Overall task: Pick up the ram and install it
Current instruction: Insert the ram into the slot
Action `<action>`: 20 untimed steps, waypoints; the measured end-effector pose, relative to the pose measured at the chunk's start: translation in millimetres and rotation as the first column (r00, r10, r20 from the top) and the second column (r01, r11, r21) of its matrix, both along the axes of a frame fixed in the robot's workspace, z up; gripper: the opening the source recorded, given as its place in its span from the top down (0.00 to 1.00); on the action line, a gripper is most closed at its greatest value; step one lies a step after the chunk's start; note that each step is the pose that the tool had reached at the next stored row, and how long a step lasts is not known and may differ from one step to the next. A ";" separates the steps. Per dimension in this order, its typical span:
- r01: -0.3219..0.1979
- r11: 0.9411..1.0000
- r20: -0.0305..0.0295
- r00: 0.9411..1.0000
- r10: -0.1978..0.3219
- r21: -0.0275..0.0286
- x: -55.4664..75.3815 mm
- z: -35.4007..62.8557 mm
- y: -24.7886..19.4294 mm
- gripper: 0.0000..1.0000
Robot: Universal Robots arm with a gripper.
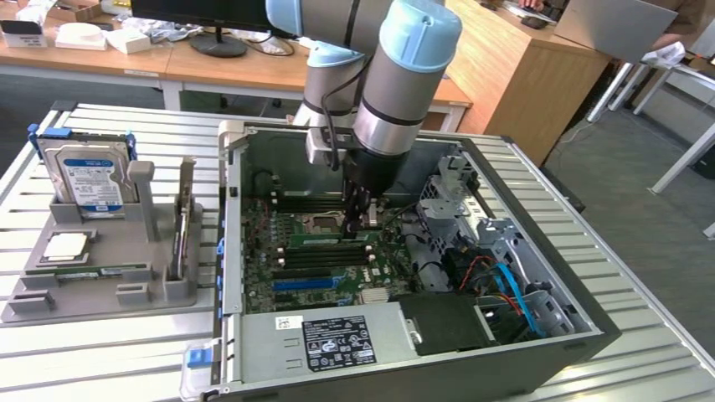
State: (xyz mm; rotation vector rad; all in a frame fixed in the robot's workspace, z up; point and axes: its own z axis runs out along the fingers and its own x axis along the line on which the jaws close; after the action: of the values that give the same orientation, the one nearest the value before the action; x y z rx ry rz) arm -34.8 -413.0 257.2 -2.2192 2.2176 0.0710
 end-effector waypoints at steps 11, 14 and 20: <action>0.000 1.000 0.001 1.000 0.000 0.000 0.0 -4.8 0.0 0.89; 0.000 1.000 0.001 1.000 0.000 0.000 0.0 -5.7 0.0 0.89; 0.000 1.000 0.001 1.000 0.000 0.000 0.0 -5.8 -2.4 0.89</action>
State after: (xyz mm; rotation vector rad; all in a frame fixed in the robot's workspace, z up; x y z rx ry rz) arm -34.8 -415.4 251.4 -2.2186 2.2172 0.0705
